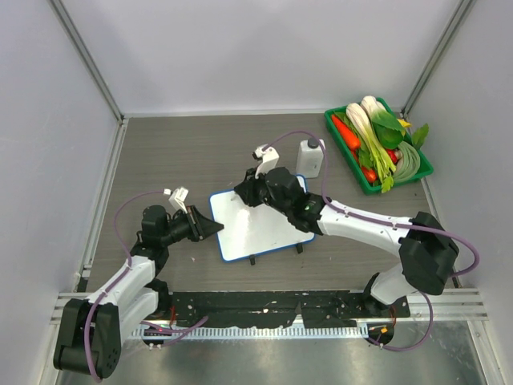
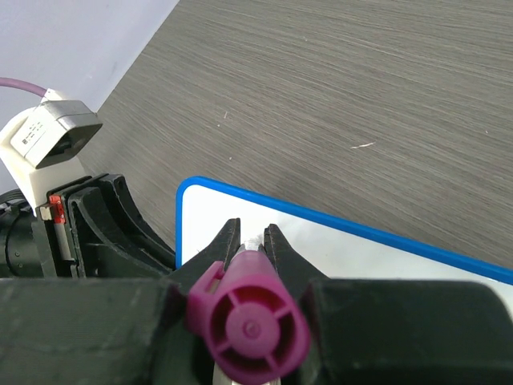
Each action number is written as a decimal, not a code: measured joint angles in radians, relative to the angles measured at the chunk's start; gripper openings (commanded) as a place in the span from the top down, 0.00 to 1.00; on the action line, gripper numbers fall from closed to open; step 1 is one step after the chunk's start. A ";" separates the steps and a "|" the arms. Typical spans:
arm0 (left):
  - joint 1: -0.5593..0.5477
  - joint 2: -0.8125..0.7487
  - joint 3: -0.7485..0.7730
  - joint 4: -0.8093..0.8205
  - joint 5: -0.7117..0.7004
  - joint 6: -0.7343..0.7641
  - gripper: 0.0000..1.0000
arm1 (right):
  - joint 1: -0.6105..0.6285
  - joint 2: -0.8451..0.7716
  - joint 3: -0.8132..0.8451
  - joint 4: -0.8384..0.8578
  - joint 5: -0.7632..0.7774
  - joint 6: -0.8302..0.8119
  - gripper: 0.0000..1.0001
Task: Write a sentence on the whiteboard
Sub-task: Write with the whiteboard marker on the whiteboard.
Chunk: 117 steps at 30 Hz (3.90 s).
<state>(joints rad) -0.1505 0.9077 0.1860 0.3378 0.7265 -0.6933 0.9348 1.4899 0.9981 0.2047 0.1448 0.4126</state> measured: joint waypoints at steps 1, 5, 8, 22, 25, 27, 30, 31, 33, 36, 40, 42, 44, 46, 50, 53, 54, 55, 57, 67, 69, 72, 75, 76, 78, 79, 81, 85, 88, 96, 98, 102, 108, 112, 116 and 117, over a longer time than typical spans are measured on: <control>0.000 0.000 0.000 0.000 0.000 0.000 1.00 | 0.000 0.003 0.004 -0.001 -0.001 0.000 0.99; 0.000 0.000 0.000 -0.002 0.000 0.000 1.00 | 0.002 0.015 0.015 0.000 -0.013 0.000 0.98; 0.000 0.000 0.000 -0.001 0.000 0.000 1.00 | 0.005 0.016 0.016 -0.003 -0.026 0.000 0.99; 0.000 0.000 0.000 -0.005 -0.003 0.000 1.00 | 0.022 0.024 0.006 -0.019 -0.031 0.001 0.99; 0.000 0.000 -0.001 -0.007 -0.008 0.000 1.00 | 0.026 0.022 -0.005 -0.018 -0.024 0.003 0.99; 0.000 0.000 -0.002 -0.007 -0.008 0.000 1.00 | 0.027 0.017 -0.013 -0.019 -0.018 0.004 0.99; 0.000 0.000 -0.002 -0.006 -0.008 0.000 1.00 | 0.029 0.006 -0.022 -0.021 -0.007 0.005 0.98; 0.000 0.000 -0.002 -0.006 -0.008 0.000 1.00 | 0.030 0.005 -0.024 -0.022 -0.004 0.005 0.99; 0.000 0.000 -0.002 -0.007 -0.008 0.000 1.00 | 0.030 -0.001 -0.031 -0.026 0.001 0.005 0.98; 0.000 0.000 -0.002 -0.006 -0.008 0.000 1.00 | 0.030 -0.007 -0.033 -0.034 0.005 0.004 0.99; 0.000 0.000 -0.002 -0.006 -0.008 0.000 1.00 | 0.030 -0.010 -0.033 -0.043 0.006 0.003 0.99; 0.000 0.000 -0.002 -0.007 -0.008 0.000 1.00 | 0.030 -0.010 -0.034 -0.045 0.003 0.003 0.99; 0.000 0.000 -0.002 -0.007 -0.008 0.000 1.00 | 0.030 -0.010 -0.033 -0.049 -0.002 0.002 0.99; 0.000 0.000 -0.002 -0.007 -0.008 0.000 1.00 | 0.030 -0.010 -0.034 -0.053 -0.008 0.001 0.99; 0.000 0.000 -0.002 -0.006 -0.008 0.000 1.00 | 0.030 -0.010 -0.034 -0.060 -0.023 0.000 0.99; 0.000 0.000 -0.002 -0.006 -0.007 0.000 1.00 | 0.030 -0.010 -0.034 -0.064 -0.034 0.000 0.99; 0.000 0.000 -0.002 -0.006 -0.007 0.000 1.00 | 0.030 -0.010 -0.034 -0.064 -0.036 0.000 0.98; 0.000 0.000 -0.002 -0.006 -0.007 0.000 1.00 | 0.030 -0.010 -0.034 -0.064 -0.039 0.001 0.99; 0.000 0.000 -0.002 -0.006 -0.007 0.000 1.00 | 0.030 -0.008 -0.034 -0.063 -0.043 0.001 0.99; 0.000 0.003 -0.002 -0.007 -0.008 0.000 1.00 | 0.033 0.016 -0.031 -0.043 -0.069 0.027 0.99; 0.000 0.003 -0.002 -0.006 -0.008 0.000 1.00 | 0.033 0.016 -0.030 -0.043 -0.069 0.031 0.99; 0.000 0.003 -0.002 -0.006 -0.008 0.000 1.00 | 0.033 0.016 -0.028 -0.043 -0.069 0.033 0.99; 0.000 0.003 -0.002 -0.005 -0.007 0.000 1.00 | 0.033 0.016 -0.025 -0.039 -0.069 0.035 0.98; 0.000 0.003 -0.002 -0.005 -0.007 0.000 1.00 | 0.033 0.016 -0.024 -0.039 -0.070 0.035 0.99; 0.000 0.003 -0.002 -0.005 -0.006 0.000 1.00 | 0.033 0.016 -0.024 -0.036 -0.076 0.039 0.99; 0.000 0.003 -0.002 -0.005 -0.006 0.000 1.00 | 0.033 0.016 -0.024 -0.034 -0.078 0.040 0.98; 0.000 0.002 -0.002 -0.005 -0.003 0.000 1.00 | 0.033 0.016 -0.024 -0.029 -0.080 0.047 0.98; 0.000 -0.002 -0.002 -0.005 -0.003 0.000 1.00 | 0.032 0.009 -0.024 -0.022 -0.083 0.059 0.98; 0.000 -0.003 -0.002 -0.005 -0.003 0.000 1.00 | 0.032 -0.008 -0.024 -0.019 -0.077 0.060 0.99; 0.000 -0.005 -0.002 -0.006 -0.003 0.000 1.00 | 0.031 -0.040 -0.024 -0.019 -0.009 0.046 0.99; 0.000 -0.006 -0.002 -0.006 -0.003 0.000 1.00 | 0.030 -0.041 -0.024 -0.022 0.013 0.041 0.99; 0.000 -0.008 -0.002 -0.006 -0.003 0.000 1.00 | 0.029 -0.042 -0.028 -0.027 0.042 0.037 0.99; 0.000 -0.008 -0.002 -0.006 -0.003 0.000 1.00 | 0.029 -0.044 -0.028 -0.030 0.060 0.035 0.99; 0.000 -0.008 -0.002 -0.006 -0.003 0.000 1.00 | 0.029 -0.044 -0.028 -0.041 0.060 0.034 0.99; 0.000 -0.008 -0.002 -0.006 -0.003 0.000 1.00 | 0.029 -0.044 -0.028 -0.054 0.056 0.033 0.99; 0.000 -0.008 -0.002 -0.006 -0.003 0.000 1.00 | 0.029 -0.044 -0.030 -0.056 0.056 0.034 0.99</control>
<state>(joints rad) -0.1505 0.9001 0.1844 0.3321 0.7238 -0.6930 0.9638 1.4460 0.9684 0.1486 0.2008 0.4461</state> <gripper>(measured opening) 0.202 0.201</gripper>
